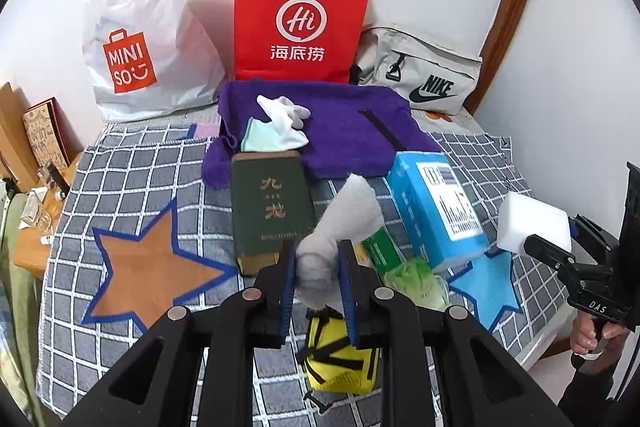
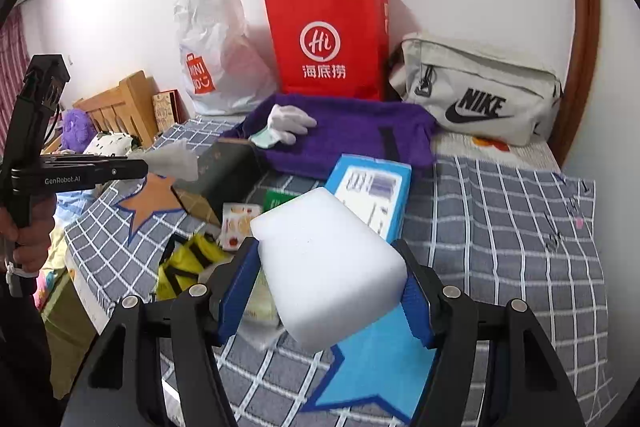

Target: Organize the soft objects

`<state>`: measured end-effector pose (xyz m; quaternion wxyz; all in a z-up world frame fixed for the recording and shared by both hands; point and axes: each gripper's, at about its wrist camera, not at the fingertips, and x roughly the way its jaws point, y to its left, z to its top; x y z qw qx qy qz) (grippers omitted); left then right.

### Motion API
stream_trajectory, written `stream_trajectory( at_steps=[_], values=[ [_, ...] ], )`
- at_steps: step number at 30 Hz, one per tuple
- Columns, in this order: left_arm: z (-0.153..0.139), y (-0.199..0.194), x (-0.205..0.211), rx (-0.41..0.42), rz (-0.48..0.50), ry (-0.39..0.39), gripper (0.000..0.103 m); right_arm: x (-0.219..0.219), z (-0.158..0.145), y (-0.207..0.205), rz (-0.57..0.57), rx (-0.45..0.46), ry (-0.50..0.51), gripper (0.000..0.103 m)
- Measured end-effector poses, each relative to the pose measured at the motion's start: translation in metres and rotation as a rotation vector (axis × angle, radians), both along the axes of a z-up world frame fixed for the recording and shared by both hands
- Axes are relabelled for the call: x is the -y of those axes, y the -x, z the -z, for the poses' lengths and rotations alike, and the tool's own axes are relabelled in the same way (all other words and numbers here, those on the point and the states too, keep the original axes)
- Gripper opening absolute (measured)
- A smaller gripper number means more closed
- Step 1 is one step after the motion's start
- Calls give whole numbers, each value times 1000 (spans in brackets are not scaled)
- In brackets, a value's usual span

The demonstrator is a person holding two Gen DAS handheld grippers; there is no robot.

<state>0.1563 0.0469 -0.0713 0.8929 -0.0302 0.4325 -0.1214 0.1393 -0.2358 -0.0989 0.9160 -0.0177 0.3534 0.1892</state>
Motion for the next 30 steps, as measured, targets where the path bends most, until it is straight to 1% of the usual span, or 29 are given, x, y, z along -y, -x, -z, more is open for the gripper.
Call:
stream_trajectory(
  at_steps=[3, 7, 12, 18, 24, 30],
  values=[
    [-3, -10, -1, -1, -4, -1, 20, -2, -5, -13, 3, 0, -5, 65],
    [-5, -28, 1, -23, -3, 3, 20, -4, -13, -30, 8, 10, 7, 65],
    [-8, -46, 2, -19, 3, -7, 20, -8, -19, -55, 19, 16, 3, 65],
    [-5, -69, 1, -20, 5, -7, 20, -15, -15, -82, 13, 6, 18, 65],
    [3, -94, -2, -46, -12, -9, 20, -17, -10, -115, 11, 6, 9, 65],
    [5, -119, -10, -53, -62, 0, 20, -13, -4, -149, 30, -16, -5, 65]
  ],
)
